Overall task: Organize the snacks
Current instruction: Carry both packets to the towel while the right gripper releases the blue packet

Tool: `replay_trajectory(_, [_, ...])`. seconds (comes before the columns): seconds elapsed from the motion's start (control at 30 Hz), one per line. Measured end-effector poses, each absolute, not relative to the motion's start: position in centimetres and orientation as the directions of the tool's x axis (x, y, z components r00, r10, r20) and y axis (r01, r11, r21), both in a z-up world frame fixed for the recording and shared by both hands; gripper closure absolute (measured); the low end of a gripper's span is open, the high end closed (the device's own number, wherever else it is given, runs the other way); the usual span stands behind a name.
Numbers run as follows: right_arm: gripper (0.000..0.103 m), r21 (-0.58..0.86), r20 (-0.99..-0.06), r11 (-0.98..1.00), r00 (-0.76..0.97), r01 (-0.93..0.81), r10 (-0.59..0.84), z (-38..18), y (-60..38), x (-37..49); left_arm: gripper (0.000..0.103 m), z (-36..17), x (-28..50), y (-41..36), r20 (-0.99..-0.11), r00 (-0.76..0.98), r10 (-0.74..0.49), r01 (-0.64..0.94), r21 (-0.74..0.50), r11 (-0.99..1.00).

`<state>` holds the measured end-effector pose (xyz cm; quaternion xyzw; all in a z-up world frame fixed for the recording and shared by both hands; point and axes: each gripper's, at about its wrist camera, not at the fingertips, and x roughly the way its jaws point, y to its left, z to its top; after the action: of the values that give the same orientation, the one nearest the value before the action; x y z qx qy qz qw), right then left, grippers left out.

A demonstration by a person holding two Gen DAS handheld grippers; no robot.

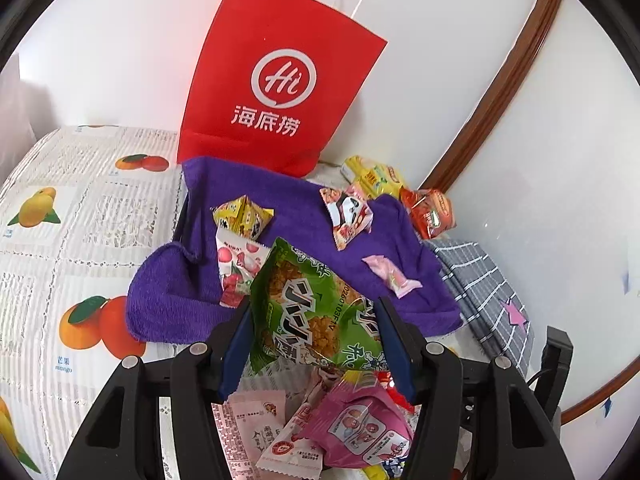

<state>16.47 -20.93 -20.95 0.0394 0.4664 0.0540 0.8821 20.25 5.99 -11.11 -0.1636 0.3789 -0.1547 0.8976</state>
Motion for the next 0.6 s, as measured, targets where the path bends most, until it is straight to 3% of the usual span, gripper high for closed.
replay_trajectory(0.37, [0.049, 0.115, -0.802, 0.992, 0.583, -0.059, 0.127, -20.2, -20.5, 15.8, 0.046, -10.7, 20.0, 6.6, -0.592, 0.694, -0.41, 0.152, -0.436, 0.887])
replay_trajectory(0.6, [0.049, 0.161, -0.734, 0.98, 0.65, -0.114, 0.197, -15.3, -19.6, 15.9, 0.046, -10.6, 19.9, 7.3, -0.581, 0.709, -0.4, 0.131, -0.449, 0.884])
